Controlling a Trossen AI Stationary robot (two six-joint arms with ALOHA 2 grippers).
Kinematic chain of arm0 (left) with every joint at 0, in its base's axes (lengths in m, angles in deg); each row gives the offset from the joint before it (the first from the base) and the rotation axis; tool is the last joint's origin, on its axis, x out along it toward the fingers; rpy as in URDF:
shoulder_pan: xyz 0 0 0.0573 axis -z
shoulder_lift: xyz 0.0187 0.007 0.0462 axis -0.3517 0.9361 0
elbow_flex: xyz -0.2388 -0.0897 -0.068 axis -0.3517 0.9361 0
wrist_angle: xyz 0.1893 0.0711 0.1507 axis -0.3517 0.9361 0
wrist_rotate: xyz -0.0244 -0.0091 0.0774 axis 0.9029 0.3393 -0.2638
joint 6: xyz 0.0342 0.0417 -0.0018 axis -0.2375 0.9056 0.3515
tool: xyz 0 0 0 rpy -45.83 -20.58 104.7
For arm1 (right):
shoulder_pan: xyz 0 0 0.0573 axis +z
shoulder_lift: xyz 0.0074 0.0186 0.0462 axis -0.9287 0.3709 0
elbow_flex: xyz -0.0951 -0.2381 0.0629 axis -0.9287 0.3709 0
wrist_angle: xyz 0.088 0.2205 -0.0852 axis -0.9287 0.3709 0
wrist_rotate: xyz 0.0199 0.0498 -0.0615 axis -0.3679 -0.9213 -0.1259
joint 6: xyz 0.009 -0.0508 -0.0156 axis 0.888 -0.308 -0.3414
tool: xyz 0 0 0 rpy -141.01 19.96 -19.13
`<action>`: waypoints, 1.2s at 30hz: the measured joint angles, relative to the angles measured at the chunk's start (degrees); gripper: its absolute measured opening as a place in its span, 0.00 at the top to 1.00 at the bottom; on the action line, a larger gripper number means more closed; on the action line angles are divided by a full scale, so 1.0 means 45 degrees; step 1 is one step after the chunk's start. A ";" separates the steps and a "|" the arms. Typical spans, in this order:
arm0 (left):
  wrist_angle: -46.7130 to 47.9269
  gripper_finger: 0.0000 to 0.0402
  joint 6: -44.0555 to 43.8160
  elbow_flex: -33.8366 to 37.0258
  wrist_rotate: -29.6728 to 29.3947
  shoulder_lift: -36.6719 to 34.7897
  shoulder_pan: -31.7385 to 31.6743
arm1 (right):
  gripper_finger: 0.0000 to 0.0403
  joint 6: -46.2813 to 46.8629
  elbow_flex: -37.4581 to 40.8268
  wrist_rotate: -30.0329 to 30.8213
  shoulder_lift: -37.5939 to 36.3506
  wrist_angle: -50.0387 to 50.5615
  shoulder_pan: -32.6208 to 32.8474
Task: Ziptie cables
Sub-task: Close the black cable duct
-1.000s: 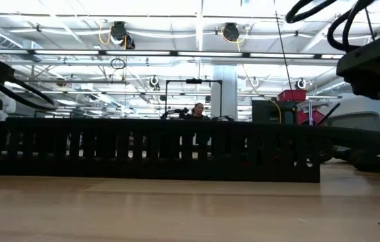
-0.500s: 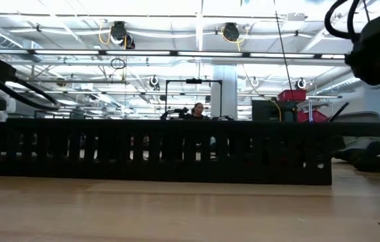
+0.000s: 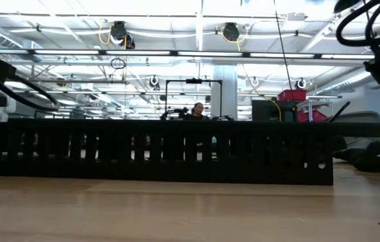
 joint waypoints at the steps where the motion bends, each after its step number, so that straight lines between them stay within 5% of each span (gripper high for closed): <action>1: 0.0143 0.95 0.0110 -0.0115 0.0048 -0.0176 0.0000 | 1.00 -0.0001 0.0000 0.0001 0.0001 0.0065 0.0079; 8: 0.1770 0.74 0.0415 -0.1041 0.0030 -0.1836 -0.0006 | 1.00 0.0102 0.0005 0.0055 -0.0001 0.1026 0.0787; 19: 0.0790 0.39 0.0376 -0.3409 -0.0370 -0.2961 -0.0272 | 1.00 0.1153 0.0010 0.0013 -0.0006 0.1379 0.1930; 28: -0.1128 0.33 0.1294 -0.3171 -0.2944 -0.0891 -0.1056 | 1.00 0.1435 0.0015 0.0045 -0.0006 0.1373 0.2344; 36: -0.1637 0.33 0.1423 -0.3171 -0.2618 0.0635 -0.1137 | 1.00 0.1088 0.0015 0.0042 -0.0006 0.1298 0.2344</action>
